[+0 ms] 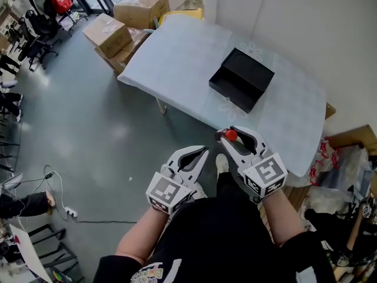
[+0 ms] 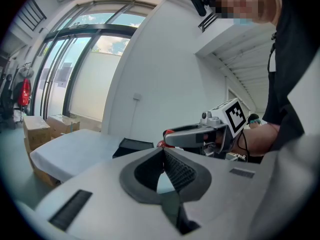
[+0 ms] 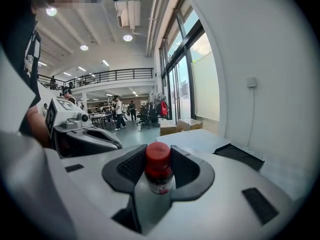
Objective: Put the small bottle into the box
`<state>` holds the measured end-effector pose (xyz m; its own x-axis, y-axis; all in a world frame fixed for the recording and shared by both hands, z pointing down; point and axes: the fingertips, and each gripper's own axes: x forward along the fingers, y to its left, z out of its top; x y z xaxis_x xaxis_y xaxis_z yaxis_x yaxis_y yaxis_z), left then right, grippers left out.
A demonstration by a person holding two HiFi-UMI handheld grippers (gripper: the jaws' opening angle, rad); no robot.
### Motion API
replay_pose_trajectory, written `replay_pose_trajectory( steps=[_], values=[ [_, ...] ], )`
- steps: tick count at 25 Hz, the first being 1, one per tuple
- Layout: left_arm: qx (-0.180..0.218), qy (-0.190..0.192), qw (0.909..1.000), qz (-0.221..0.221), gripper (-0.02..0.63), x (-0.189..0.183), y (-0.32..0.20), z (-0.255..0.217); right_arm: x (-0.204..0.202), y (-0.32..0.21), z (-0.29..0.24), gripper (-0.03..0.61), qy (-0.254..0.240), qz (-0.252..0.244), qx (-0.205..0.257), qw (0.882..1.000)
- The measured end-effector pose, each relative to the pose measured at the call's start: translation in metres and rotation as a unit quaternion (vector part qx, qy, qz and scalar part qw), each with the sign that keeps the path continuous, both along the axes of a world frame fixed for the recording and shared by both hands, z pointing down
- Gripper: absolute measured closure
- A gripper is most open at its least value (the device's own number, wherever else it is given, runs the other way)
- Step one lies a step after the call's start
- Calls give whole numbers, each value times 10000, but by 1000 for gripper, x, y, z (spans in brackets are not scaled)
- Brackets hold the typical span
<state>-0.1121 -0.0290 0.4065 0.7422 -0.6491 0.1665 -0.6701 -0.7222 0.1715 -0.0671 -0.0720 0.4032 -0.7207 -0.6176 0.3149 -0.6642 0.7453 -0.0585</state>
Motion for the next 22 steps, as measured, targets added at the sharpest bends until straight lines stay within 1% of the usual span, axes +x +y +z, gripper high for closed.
replay_pose_trajectory(
  steps=[7, 14, 22],
  values=[
    [-93, 13, 9999, -106, 606, 21, -40, 6, 19, -44, 8, 426, 48, -136, -108, 9998],
    [-190, 4, 9997, -144, 606, 45, -81, 13, 43, -91, 19, 426, 88, -157, -220, 9996],
    [-304, 36, 9992, -251, 606, 62, -125, 29, 59, -141, 40, 426, 157, -275, -382, 9988]
  ],
)
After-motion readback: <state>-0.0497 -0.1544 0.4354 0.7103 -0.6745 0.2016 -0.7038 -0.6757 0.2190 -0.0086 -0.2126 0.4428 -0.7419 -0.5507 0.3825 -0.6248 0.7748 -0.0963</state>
